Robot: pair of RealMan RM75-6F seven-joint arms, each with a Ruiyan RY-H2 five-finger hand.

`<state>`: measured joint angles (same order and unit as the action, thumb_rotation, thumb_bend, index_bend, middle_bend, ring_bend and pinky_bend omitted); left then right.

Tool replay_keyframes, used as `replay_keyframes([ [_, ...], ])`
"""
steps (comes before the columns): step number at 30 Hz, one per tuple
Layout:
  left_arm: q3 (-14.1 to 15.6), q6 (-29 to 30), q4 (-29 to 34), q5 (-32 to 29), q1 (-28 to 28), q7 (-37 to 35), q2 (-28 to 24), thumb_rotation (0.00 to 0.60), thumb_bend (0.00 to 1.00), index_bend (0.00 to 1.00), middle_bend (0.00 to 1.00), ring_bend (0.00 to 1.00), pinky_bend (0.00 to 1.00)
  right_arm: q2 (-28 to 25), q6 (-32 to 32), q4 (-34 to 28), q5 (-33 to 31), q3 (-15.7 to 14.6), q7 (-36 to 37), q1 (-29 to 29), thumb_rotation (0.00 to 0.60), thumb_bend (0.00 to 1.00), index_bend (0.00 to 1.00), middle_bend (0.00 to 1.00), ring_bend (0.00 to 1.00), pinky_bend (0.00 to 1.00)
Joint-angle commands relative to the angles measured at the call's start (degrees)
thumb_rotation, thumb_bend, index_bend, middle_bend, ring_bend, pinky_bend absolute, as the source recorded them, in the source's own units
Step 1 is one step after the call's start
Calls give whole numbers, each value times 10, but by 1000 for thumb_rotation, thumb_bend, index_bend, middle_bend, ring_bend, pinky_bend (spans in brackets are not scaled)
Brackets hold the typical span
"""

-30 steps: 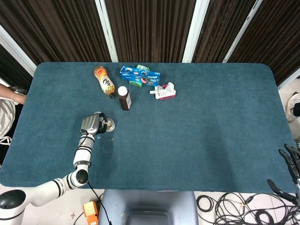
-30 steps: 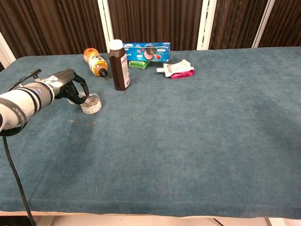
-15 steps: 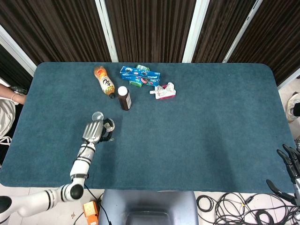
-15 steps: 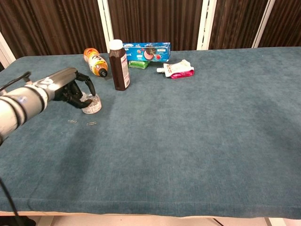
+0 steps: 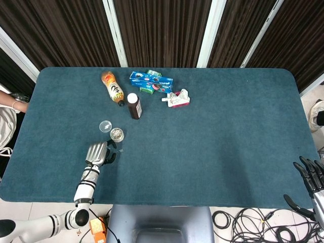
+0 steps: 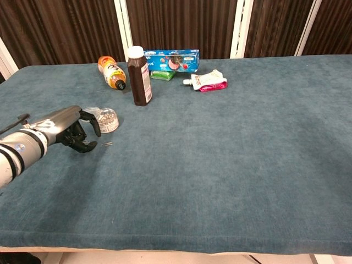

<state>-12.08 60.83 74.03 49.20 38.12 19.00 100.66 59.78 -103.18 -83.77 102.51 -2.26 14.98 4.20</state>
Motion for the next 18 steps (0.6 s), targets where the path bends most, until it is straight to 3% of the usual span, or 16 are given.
replay_keyframes([
  [1, -3, -7, -19, -1, 4, 4, 15, 600, 349, 495, 1000, 1000, 1000, 0, 0, 1, -1, 0, 2, 0, 600, 178, 0, 0, 0, 19],
  [18, -10, -2, -75, 10, 11, 46, 55, 600, 342, 496, 1000, 1000, 1000, -2, -7, 6, -2, 0, 11, 3, 600, 178, 0, 0, 0, 19],
])
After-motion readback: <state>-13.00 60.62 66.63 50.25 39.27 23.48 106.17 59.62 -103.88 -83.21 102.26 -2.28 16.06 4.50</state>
